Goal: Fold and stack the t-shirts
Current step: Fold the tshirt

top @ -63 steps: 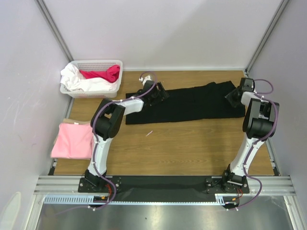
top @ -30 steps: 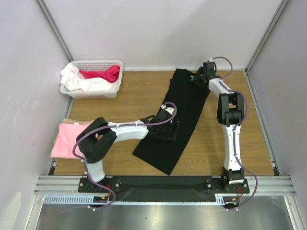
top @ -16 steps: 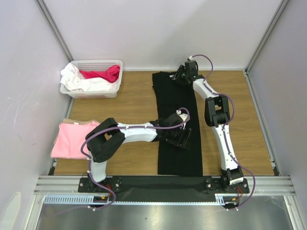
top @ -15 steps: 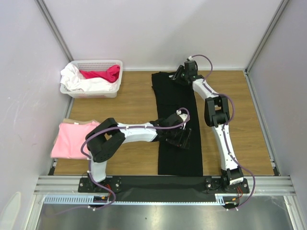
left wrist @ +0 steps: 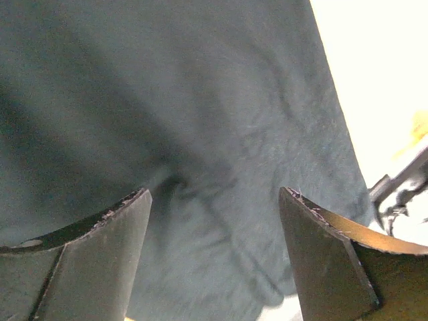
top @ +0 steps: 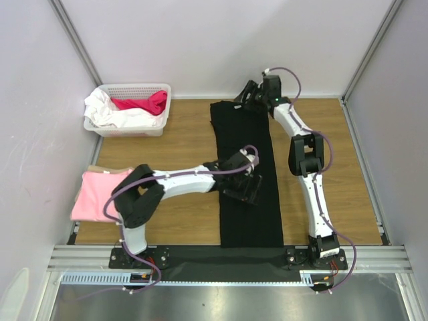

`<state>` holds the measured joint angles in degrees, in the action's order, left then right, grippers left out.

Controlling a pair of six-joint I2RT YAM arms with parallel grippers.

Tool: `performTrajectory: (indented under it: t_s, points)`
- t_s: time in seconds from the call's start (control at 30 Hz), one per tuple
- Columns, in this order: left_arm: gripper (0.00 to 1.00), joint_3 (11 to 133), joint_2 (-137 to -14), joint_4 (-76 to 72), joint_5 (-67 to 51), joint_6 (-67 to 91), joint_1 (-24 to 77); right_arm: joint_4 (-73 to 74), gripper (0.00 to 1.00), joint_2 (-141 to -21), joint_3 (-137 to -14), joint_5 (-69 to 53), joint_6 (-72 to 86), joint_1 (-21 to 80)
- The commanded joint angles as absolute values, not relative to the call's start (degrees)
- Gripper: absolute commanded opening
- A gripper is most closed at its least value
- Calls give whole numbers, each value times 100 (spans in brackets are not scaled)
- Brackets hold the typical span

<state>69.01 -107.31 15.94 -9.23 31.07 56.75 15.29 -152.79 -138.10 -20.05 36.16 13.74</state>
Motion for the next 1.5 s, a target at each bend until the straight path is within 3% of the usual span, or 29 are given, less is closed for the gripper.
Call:
performTrajectory:
  t_s: [0.0,0.1,0.27,0.5,0.6,0.77,1.47]
  points:
    - [84,7172,-9758,1961,-747,3251,5073,1520,73,-13584,-14353,-2487,3183,1055]
    - [84,7067,-9317,1618,-800,3506,4326,2010,76,-12887,-14002,-2242,2823,809]
    - [83,7277,-9622,987,-703,3919,3271,2136,77,-11202,-11680,-2092,2751,440]
    - [75,8023,-10738,79,-361,4535,2848,1495,75,-9520,-8443,-1784,2856,246]
    - [72,8182,-11056,27,-325,4736,2830,1354,72,-9177,-7606,-1863,2997,246]
    - [70,8051,-11443,-325,-273,5132,2839,1441,71,-8947,-7023,-1846,2980,308]
    - [65,7849,-11830,-439,-105,5493,2865,1986,70,-9132,-7023,-1846,2760,185]
